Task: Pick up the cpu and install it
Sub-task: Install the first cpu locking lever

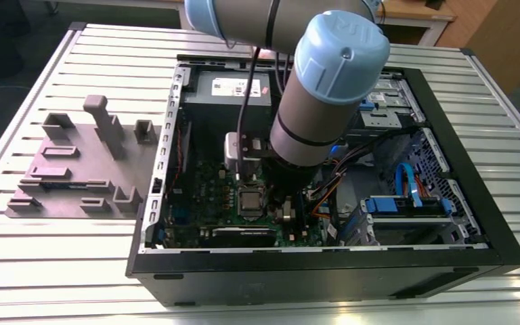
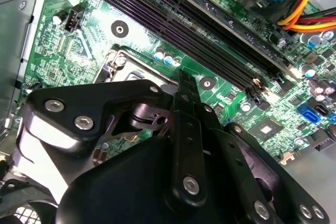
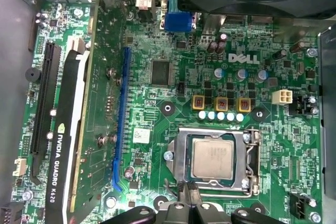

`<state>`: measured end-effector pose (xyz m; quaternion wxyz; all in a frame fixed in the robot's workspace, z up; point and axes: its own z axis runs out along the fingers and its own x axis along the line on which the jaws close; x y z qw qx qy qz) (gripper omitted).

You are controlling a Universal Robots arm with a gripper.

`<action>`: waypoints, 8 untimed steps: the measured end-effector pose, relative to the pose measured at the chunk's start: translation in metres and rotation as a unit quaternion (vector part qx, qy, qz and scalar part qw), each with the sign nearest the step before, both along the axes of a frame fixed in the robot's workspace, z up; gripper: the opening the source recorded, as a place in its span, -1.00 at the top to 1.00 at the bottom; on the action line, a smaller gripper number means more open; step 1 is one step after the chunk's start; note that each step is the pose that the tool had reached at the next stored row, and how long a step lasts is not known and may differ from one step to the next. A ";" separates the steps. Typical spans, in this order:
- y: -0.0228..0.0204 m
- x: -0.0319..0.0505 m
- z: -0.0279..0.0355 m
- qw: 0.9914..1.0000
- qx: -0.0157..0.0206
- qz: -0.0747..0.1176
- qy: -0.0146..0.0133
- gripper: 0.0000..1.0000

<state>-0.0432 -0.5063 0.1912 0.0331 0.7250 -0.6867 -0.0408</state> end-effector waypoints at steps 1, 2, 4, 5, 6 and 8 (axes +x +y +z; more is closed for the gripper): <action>0.0000 0.0000 -0.0003 1.000 0.000 0.000 0.000 0.79; -0.0001 0.0000 -0.0005 1.000 0.000 0.001 0.000 0.79; 0.0000 0.0000 -0.0007 1.000 0.000 0.002 0.000 0.79; 0.0000 0.0000 -0.0009 1.000 0.000 0.002 0.000 0.79; 0.0000 0.0001 -0.0010 1.000 0.000 0.002 0.000 0.79; 0.0000 0.0003 -0.0012 1.000 0.000 0.003 0.000 0.79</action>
